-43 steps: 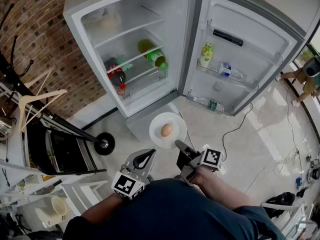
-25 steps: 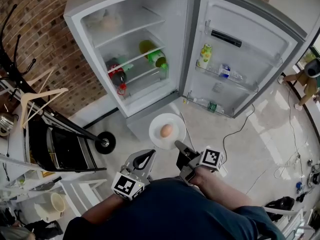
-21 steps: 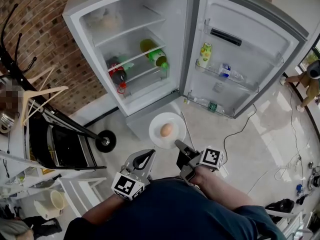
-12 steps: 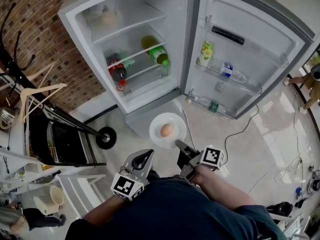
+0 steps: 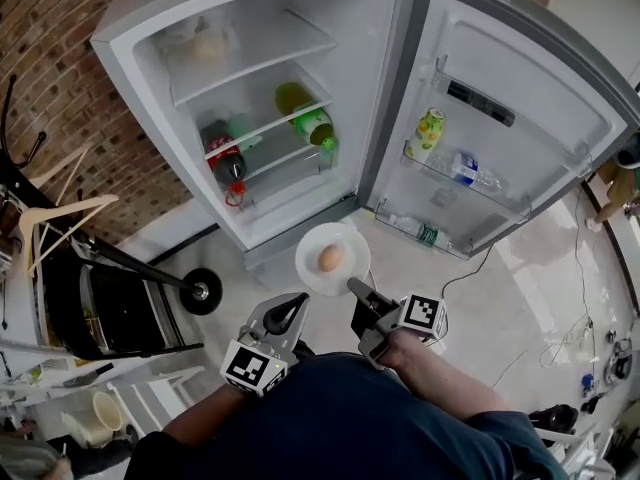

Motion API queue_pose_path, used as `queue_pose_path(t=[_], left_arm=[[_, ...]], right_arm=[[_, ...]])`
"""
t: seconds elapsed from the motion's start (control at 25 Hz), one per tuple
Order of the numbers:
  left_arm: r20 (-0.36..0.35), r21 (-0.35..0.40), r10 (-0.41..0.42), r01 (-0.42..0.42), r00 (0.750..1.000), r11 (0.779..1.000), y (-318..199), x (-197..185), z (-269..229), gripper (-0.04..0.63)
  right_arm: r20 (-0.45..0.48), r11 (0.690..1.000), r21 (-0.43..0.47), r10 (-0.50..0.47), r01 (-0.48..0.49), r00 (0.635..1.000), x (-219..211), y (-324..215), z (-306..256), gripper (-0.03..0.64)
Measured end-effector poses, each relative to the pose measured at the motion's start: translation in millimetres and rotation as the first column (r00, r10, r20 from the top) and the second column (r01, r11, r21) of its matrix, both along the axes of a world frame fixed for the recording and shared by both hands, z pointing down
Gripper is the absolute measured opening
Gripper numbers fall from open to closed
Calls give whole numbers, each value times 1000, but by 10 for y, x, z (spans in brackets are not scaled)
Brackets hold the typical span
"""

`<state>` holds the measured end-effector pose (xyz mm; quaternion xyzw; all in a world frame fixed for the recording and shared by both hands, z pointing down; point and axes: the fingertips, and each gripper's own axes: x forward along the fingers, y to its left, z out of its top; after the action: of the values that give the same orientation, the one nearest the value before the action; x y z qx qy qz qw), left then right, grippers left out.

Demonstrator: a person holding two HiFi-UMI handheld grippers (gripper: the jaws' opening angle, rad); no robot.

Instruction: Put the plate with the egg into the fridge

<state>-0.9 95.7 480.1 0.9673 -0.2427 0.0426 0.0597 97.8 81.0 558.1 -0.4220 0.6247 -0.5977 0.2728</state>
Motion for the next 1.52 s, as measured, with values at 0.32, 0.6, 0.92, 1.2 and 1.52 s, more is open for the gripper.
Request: queue_pose_path(t=[0.32,0.6,0.92,1.2,1.52], left_arm=[[-16,-2,41,-41,999,999,-791,-164,-57,5],[-24,13,76,-75,997,997,-1352,-421,-102,5],[-18,2,59,-59,998,998,-1702,-489,-51,5],[-3,-9,-45,45,999,999,-2013,-437,-58,5],[15,7,-125,125,992,992,-2202,-358,-57,5]], right_arm=[[-1,1000,5,30,-30,1000,-167,-771,-86,21],[-31,999,4,54,-54,998,-387,-1319,-147,21],[-14,999,0,33,-33,999,-444,-1810,-188,21],[4,998,-17,-59,59,998,-434,-2257,-193,21],[32,996,-10,-90,91,995,-351,-2752,-207,21]])
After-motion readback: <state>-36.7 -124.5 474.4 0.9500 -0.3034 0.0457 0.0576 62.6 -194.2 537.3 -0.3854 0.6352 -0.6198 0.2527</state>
